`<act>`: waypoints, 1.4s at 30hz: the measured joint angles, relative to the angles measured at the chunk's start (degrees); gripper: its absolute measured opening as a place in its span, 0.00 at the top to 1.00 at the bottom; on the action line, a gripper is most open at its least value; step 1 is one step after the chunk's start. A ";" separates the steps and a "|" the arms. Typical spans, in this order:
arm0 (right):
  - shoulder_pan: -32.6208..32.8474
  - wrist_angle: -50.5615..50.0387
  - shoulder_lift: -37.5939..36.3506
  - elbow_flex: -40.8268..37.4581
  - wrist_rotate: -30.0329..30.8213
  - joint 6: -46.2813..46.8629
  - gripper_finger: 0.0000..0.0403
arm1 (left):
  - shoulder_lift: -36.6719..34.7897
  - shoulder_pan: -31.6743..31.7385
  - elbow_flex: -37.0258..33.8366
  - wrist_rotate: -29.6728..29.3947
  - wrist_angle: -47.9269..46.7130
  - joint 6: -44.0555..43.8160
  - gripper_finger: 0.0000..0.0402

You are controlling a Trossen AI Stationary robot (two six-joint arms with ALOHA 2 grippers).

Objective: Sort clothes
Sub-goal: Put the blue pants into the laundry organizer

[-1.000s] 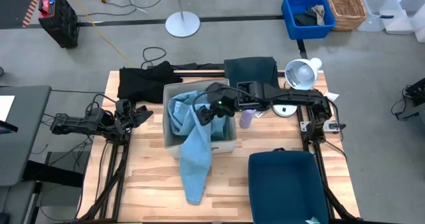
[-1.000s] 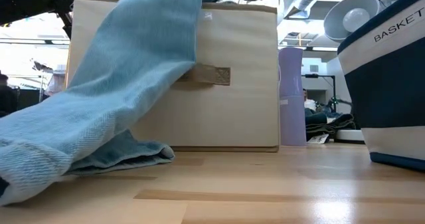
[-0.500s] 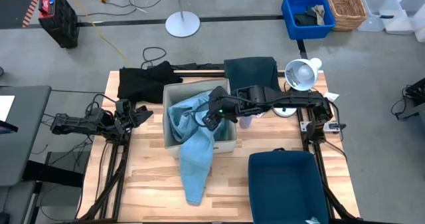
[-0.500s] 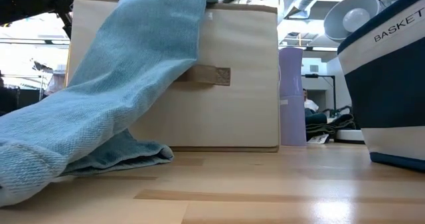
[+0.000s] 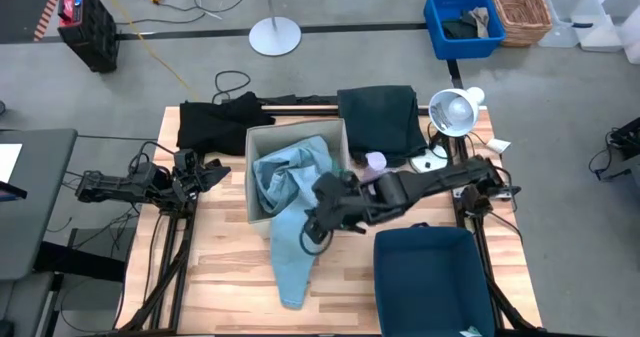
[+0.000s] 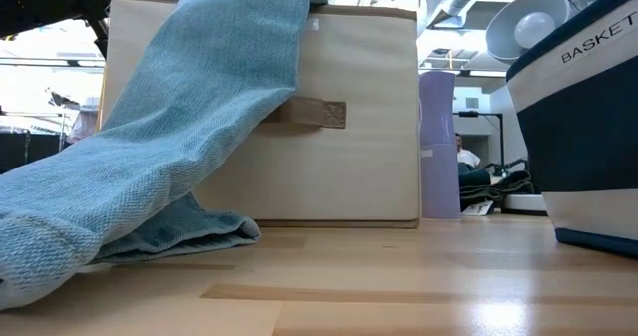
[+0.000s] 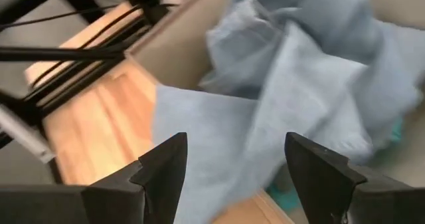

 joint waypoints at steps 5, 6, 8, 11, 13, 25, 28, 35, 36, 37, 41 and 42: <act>0.30 -2.57 0.03 0.00 2.07 3.63 0.33 | 0.00 0.01 0.00 0.00 -0.02 0.49 0.97; 0.26 -2.49 0.32 0.00 2.11 3.74 0.33 | 0.00 0.01 0.00 0.00 -0.02 0.68 0.97; 0.31 -2.54 1.15 0.07 2.05 4.51 0.33 | 0.00 0.00 0.00 0.00 -0.03 0.69 0.97; 0.45 -3.61 3.64 0.04 1.22 6.59 0.33 | 0.02 -0.01 0.00 0.00 0.00 0.72 0.97; 0.48 -3.54 5.05 -0.02 0.93 6.82 0.33 | 0.02 -0.01 0.00 0.00 0.00 0.69 0.97; 0.10 0.53 6.53 -0.02 0.82 8.03 0.65 | 0.00 0.01 0.00 0.02 0.00 0.39 0.97; 0.11 0.47 5.64 0.00 0.82 8.10 0.83 | 0.00 0.01 0.00 0.02 -0.02 0.35 0.97; -0.82 5.63 2.83 0.00 0.80 2.46 0.96 | 0.02 -0.01 0.00 0.02 -0.08 0.25 0.97; -1.22 6.40 2.24 0.00 0.82 1.47 0.97 | 0.00 0.01 0.00 0.00 -0.05 0.24 0.97; -1.64 7.93 1.47 0.00 0.86 0.25 0.97 | 0.00 -0.02 0.00 0.01 0.03 0.24 0.97; -3.87 12.16 -1.66 0.00 2.27 -5.03 0.98 | 0.00 0.00 0.00 0.02 0.07 0.21 0.97; -4.59 13.12 -2.40 0.00 2.54 -6.29 0.98 | 0.00 -0.02 0.00 0.00 0.01 0.21 0.97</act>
